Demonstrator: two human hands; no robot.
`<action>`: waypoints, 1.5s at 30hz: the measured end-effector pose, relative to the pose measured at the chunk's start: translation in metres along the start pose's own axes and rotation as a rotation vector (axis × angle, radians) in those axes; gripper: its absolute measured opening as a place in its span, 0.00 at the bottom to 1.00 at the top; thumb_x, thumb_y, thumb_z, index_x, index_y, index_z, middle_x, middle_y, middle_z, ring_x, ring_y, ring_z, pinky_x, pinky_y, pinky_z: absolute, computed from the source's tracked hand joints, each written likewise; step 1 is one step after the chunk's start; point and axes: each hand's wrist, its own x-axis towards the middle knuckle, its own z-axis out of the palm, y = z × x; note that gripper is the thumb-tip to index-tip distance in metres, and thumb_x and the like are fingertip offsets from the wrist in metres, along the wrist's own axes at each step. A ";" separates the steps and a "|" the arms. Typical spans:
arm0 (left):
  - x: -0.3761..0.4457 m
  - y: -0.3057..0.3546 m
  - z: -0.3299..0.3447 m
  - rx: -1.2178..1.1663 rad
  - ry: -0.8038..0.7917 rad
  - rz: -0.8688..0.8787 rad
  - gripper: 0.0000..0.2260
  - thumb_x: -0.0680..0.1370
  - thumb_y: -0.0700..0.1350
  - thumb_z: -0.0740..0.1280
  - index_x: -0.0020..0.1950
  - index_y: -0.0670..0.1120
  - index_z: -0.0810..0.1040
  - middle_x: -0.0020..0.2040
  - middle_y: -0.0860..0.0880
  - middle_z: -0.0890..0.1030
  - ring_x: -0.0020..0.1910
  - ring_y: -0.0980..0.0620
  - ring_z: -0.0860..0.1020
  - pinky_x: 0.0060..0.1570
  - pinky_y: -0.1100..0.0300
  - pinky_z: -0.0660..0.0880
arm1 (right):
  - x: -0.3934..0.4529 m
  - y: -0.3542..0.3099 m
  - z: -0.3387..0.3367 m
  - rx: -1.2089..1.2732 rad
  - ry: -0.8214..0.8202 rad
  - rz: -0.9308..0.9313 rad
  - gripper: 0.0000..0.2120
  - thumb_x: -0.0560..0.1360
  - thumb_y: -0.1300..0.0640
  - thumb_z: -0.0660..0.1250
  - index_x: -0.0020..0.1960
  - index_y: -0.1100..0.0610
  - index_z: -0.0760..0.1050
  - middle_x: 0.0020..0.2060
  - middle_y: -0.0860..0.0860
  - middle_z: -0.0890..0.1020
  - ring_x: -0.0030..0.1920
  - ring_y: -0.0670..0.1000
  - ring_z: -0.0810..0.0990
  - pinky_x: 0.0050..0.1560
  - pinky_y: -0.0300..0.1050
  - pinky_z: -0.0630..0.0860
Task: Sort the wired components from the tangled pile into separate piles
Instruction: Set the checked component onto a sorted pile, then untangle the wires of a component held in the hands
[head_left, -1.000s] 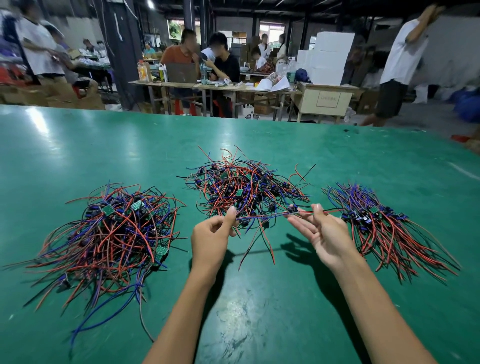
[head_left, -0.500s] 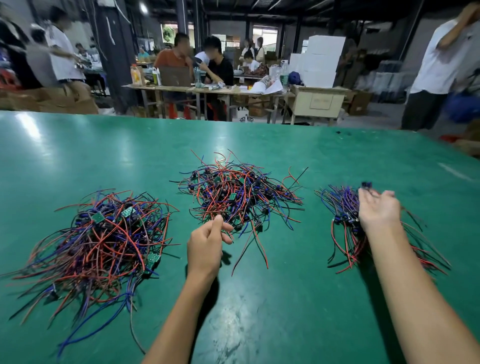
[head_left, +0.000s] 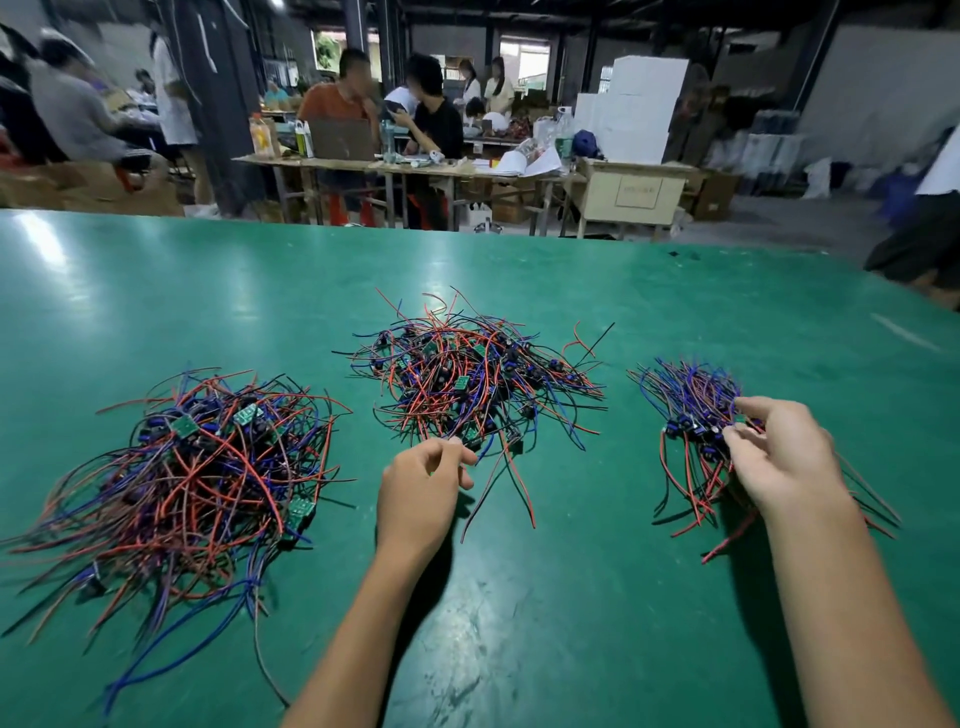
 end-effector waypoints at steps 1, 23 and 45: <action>0.000 0.000 0.000 -0.007 -0.006 -0.003 0.15 0.82 0.47 0.64 0.39 0.49 0.83 0.30 0.51 0.82 0.32 0.45 0.84 0.33 0.53 0.80 | -0.001 -0.002 0.000 -0.012 -0.010 0.018 0.18 0.80 0.69 0.62 0.70 0.69 0.69 0.66 0.63 0.73 0.63 0.52 0.76 0.65 0.39 0.72; -0.011 0.016 0.014 -0.210 -0.125 -0.085 0.13 0.85 0.43 0.61 0.51 0.38 0.83 0.35 0.44 0.85 0.25 0.51 0.79 0.23 0.61 0.75 | -0.076 0.111 0.045 -1.014 -0.368 -1.046 0.13 0.77 0.46 0.67 0.38 0.52 0.72 0.34 0.45 0.77 0.35 0.51 0.76 0.36 0.48 0.73; -0.008 0.015 -0.011 -0.370 -0.462 -0.273 0.11 0.75 0.45 0.74 0.55 0.41 0.86 0.46 0.47 0.87 0.21 0.60 0.60 0.20 0.70 0.55 | -0.074 0.123 0.057 -0.324 -0.517 0.057 0.15 0.83 0.49 0.64 0.46 0.55 0.84 0.32 0.47 0.83 0.22 0.43 0.65 0.20 0.34 0.59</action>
